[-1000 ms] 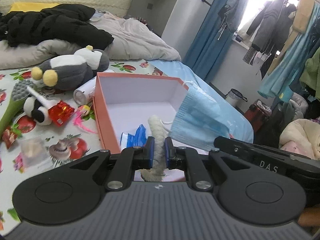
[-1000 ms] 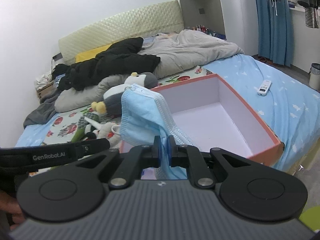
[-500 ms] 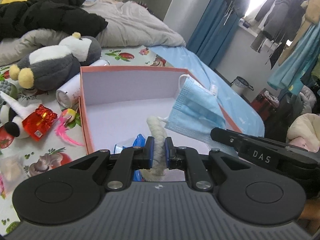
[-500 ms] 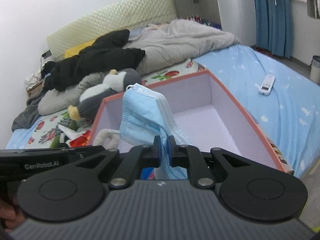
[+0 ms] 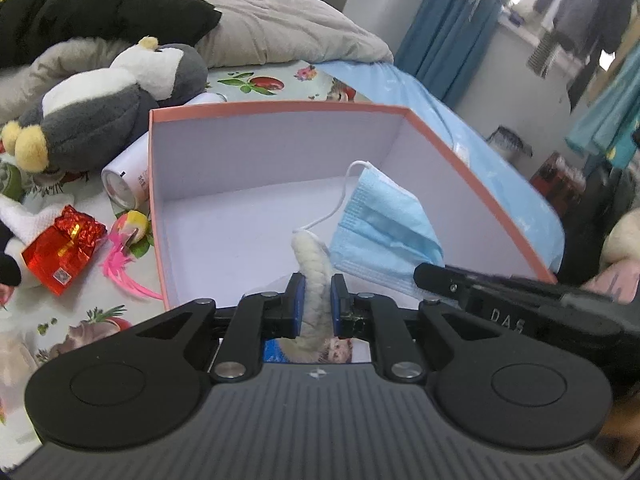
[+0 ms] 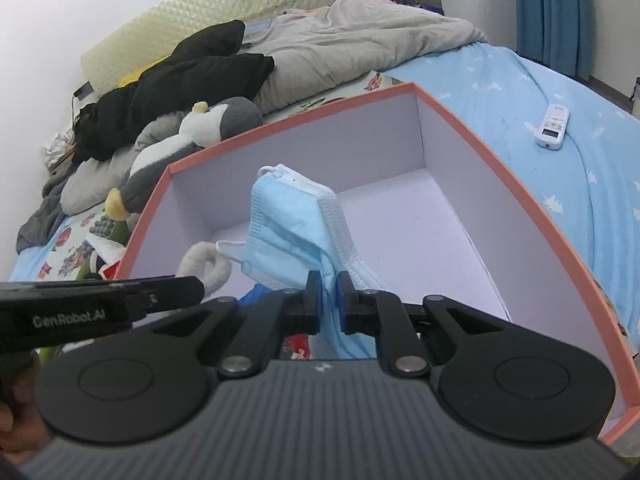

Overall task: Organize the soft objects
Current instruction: 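Open the right gripper over the box while the left releases the hair tie inside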

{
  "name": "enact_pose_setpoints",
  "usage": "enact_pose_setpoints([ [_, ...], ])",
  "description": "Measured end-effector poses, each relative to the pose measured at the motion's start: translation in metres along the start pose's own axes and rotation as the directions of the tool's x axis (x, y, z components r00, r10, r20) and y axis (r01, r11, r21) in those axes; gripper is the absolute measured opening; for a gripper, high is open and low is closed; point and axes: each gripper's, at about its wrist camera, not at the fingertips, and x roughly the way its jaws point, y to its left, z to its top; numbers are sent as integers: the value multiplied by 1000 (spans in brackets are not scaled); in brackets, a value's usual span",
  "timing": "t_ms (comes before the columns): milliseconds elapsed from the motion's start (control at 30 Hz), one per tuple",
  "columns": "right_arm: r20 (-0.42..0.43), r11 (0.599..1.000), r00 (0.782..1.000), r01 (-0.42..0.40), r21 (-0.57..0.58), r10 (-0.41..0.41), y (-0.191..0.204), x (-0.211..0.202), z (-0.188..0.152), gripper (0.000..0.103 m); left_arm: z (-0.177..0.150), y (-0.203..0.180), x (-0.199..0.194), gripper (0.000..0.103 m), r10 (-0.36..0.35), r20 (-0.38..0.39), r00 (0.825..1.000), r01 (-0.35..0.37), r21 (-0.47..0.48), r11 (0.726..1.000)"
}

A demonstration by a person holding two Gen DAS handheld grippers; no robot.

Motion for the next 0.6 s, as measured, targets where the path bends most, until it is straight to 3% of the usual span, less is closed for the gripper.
enact_pose_setpoints([
  [100,7,999,999,39,-32,-39,3,-2,0,50,-4,-5,-2,29,25,-7,1000,-24,28,999],
  [133,11,999,999,38,-30,-37,3,-4,0,55,-5,-4,-4,29,21,-2,1000,-21,25,999],
  [600,78,1000,997,-19,-24,21,24,-66,-21,53,-26,-17,-83,29,-22,98,995,19,23,1000],
])
